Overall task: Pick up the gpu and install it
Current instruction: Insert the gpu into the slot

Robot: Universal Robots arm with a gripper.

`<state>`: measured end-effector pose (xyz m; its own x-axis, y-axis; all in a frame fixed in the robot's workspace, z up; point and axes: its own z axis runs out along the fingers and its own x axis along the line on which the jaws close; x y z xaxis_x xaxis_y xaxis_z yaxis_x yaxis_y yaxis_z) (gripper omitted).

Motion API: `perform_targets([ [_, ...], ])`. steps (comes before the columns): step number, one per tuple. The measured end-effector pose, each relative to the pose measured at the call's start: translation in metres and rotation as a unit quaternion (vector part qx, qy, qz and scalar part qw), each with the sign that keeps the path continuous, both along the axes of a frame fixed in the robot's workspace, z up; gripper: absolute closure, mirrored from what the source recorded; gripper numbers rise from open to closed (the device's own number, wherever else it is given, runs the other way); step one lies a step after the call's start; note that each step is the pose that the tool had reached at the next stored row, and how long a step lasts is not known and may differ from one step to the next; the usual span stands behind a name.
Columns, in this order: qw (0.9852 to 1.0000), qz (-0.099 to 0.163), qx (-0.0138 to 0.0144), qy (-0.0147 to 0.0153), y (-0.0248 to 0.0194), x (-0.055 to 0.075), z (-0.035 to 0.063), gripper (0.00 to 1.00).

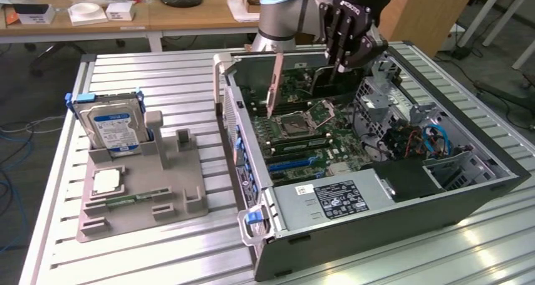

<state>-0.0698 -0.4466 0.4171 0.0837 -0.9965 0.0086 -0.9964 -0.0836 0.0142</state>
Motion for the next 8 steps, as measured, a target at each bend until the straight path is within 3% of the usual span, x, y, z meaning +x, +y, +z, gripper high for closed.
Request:
perform_targets([
  [8, 0.9999, -0.014, -0.0001, -0.0005, 0.0, 0.0024, -0.0036, 0.74],
])
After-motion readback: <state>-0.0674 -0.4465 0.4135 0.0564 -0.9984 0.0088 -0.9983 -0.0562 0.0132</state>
